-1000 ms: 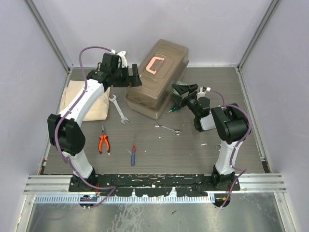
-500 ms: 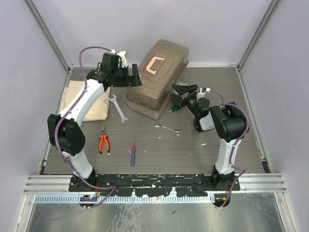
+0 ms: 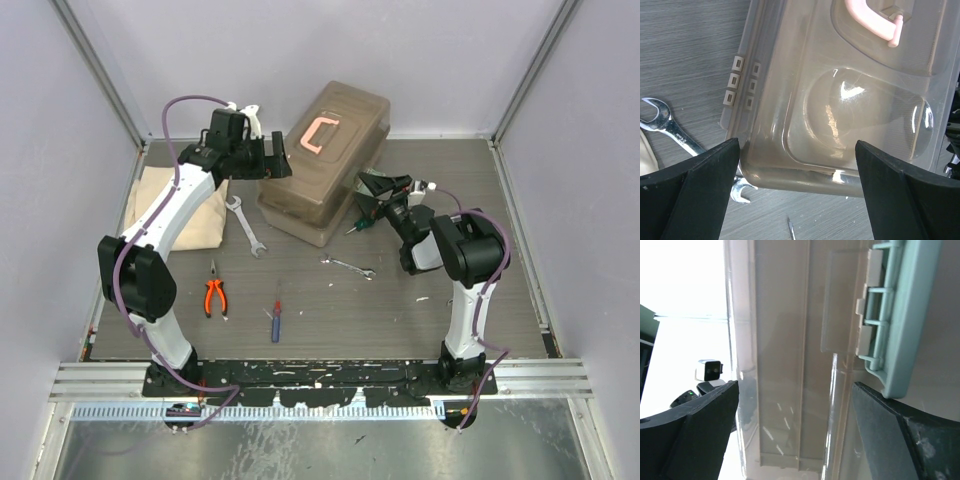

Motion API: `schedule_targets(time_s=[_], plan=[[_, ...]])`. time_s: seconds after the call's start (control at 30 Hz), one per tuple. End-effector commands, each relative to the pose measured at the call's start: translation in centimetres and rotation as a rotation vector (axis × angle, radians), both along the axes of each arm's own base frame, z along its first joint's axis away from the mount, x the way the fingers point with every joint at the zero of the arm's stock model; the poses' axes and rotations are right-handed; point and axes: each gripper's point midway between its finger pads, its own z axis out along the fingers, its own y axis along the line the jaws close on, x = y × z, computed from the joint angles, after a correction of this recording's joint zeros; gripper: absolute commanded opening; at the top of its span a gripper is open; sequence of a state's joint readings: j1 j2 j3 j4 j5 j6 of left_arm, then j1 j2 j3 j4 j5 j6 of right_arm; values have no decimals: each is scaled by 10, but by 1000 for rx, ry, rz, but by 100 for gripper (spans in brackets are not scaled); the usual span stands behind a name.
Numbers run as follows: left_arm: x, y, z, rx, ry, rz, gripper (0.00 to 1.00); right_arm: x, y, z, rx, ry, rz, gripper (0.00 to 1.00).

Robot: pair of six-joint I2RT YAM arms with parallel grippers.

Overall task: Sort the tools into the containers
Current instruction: Open the storage box at the center of the board.

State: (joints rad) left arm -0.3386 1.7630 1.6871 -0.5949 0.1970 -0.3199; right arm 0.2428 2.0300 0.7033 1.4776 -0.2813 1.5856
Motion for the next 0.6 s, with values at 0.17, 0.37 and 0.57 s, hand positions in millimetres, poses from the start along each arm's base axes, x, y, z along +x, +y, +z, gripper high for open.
schedule_targets(time_s=[0.17,0.37,0.57], plan=[[-2,1,49,-30,-117,0,98,-6,3,82,109,-265,26,98],[-1,1,45,-23,-103,1,98,-7,3,86,115,-276,28,98],[0,4,54,-43,-114,18,98,-8,3,81,100,-261,27,98]])
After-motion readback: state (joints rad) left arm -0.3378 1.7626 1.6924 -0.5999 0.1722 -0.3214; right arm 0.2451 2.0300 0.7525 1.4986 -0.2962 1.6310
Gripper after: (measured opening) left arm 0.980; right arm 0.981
